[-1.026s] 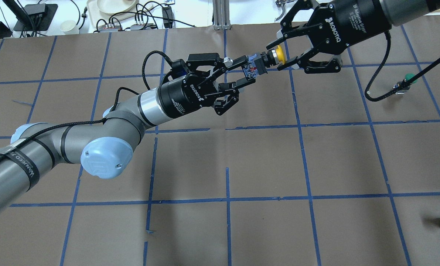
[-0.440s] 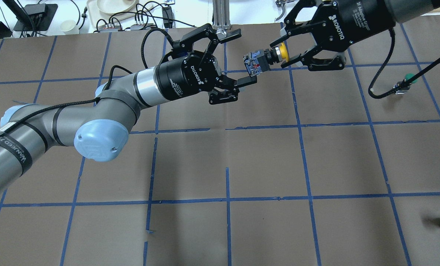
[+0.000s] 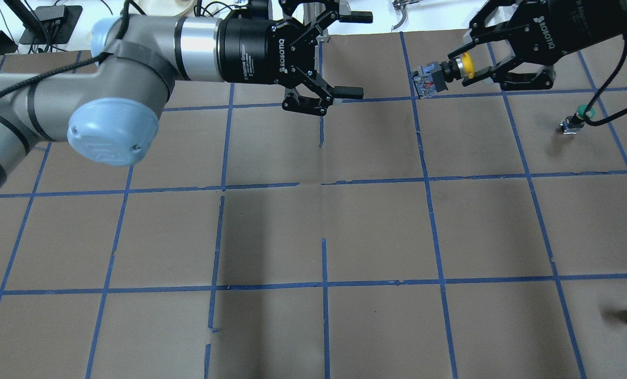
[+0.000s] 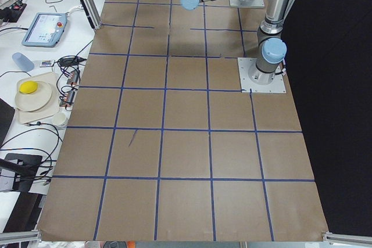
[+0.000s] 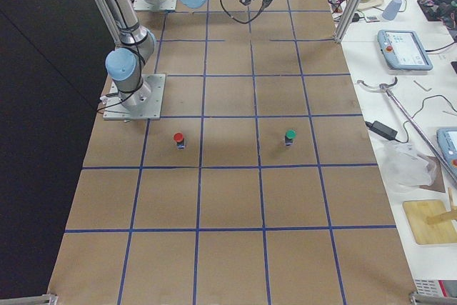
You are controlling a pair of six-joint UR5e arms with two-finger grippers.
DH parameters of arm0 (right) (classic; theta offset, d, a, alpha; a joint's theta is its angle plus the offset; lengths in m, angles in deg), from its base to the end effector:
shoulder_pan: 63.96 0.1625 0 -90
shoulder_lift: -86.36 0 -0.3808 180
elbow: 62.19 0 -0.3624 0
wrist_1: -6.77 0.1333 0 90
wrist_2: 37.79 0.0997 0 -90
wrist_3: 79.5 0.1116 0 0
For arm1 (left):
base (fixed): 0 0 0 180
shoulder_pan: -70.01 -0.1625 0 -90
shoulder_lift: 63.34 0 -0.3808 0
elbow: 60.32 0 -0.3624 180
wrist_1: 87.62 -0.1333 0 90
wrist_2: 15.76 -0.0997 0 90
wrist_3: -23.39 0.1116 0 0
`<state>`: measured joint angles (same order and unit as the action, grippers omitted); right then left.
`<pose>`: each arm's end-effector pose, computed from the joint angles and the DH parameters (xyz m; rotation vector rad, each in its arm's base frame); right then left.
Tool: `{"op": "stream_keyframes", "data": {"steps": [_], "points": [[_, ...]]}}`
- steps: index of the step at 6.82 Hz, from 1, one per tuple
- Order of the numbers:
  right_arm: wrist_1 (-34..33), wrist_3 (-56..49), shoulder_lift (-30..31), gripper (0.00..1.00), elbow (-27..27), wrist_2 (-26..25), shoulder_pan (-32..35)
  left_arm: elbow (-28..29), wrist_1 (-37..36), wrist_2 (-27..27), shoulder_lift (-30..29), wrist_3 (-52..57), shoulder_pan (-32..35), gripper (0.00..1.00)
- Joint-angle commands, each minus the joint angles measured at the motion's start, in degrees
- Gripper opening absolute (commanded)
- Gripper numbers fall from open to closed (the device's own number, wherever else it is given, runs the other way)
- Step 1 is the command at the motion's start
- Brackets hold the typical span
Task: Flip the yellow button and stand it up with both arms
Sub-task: 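Open the left gripper and pull it back while the right gripper holds the button, then carry the button with the right gripper toward the green button, cap up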
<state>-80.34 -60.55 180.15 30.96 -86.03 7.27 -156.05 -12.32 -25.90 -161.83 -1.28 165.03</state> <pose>0.0571 -0.4773 0.4594 0.7969 2.2770 0.0488 -0.2866 -0.4842 0.4313 0.2946 -1.7375 -0.3708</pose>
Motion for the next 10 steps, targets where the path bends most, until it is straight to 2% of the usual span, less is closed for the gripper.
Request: {"op": "stream_keyframes", "data": {"steps": [1, 2, 3, 5, 7, 8, 10], "points": [[-0.2, -11.0, -1.1, 0.11, 0.2, -9.0, -1.6, 8.4, -8.6, -24.0, 0.3, -15.3, 0.1, 1.0], [-0.7, -20.6, -1.2, 0.1, 0.5, -14.5, -1.6, 10.8, -8.2, -32.2, 1.0, -15.3, 0.8, 1.0], [-1.2, -29.8, -2.0, 0.09, 1.2, -19.1, -2.9, 12.8, -6.5, -38.2, 1.4, -14.6, 1.2, 1.0], [-3.3, -44.9, -5.6, 0.07, 3.7, -24.3, -12.2, 17.3, 2.1, -50.9, 1.8, -5.4, 2.5, 1.0], [-17.2, -45.1, -6.7, 0.06, 10.8, -34.4, -15.7, 19.2, 12.8, -69.0, 3.0, 3.3, 3.2, 1.0], [-24.0, -45.0, -6.9, 0.06, 14.0, -37.7, -15.7, 18.6, 14.0, -75.1, 3.4, 5.8, 3.2, 1.0], [-34.0, -44.6, -10.0, 0.07, 16.7, -41.5, -15.8, 16.7, 17.2, -80.6, 5.1, 17.4, 2.7, 1.0]]}}
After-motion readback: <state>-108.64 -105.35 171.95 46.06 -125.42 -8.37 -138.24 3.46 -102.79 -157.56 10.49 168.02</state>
